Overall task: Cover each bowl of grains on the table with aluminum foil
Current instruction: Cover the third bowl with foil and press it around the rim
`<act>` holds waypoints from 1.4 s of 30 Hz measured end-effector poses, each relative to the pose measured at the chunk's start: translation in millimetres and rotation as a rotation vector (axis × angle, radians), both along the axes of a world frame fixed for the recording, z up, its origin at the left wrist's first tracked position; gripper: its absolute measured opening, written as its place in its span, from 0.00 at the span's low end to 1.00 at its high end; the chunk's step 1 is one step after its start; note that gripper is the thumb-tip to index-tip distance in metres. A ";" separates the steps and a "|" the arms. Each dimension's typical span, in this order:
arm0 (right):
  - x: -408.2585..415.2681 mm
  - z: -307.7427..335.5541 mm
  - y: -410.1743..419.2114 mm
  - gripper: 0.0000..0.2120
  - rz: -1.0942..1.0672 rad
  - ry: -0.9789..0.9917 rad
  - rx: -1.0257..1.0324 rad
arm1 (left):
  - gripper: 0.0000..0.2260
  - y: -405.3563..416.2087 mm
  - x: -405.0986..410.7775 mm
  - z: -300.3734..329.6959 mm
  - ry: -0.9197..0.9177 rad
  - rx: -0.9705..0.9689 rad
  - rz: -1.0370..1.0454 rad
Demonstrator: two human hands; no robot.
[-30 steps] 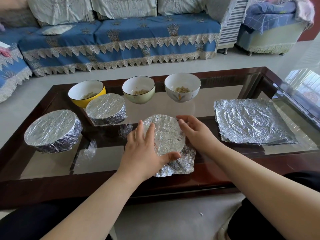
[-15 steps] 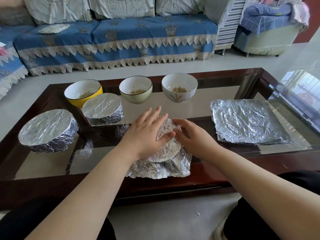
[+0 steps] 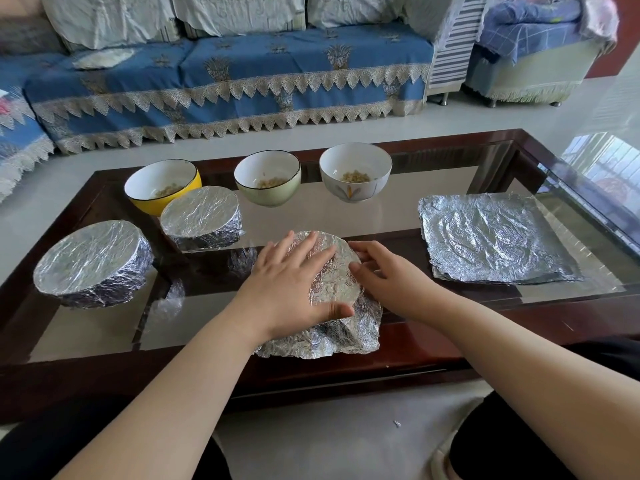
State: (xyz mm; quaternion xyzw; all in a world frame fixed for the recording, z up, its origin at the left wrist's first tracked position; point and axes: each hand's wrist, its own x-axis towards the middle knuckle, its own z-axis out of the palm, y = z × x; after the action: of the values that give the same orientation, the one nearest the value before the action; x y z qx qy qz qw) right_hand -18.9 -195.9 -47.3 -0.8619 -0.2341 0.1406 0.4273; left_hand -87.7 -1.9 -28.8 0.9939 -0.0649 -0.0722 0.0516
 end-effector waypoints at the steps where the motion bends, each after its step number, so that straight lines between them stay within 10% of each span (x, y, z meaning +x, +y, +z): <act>1: 0.7 0.1 -0.7 0.21 0.010 0.029 0.023 | 0.51 0.4 -1.0 -0.2 0.004 -0.001 0.003; 14: -19.7 -36.7 4.4 0.11 -0.161 0.506 0.715 | 0.53 -0.6 -15.3 -8.6 -0.034 0.004 0.117; 42: -1.3 -31.3 33.1 0.07 -0.511 0.520 0.747 | 0.53 -6.6 -13.5 -13.5 -0.081 0.014 0.175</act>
State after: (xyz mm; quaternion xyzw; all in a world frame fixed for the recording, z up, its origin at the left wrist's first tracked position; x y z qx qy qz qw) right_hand -20.3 -162.8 -78.5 -0.6169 0.0635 0.1480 0.7704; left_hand -101.2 -8.5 -42.2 0.9982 0.0207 -0.0276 0.0481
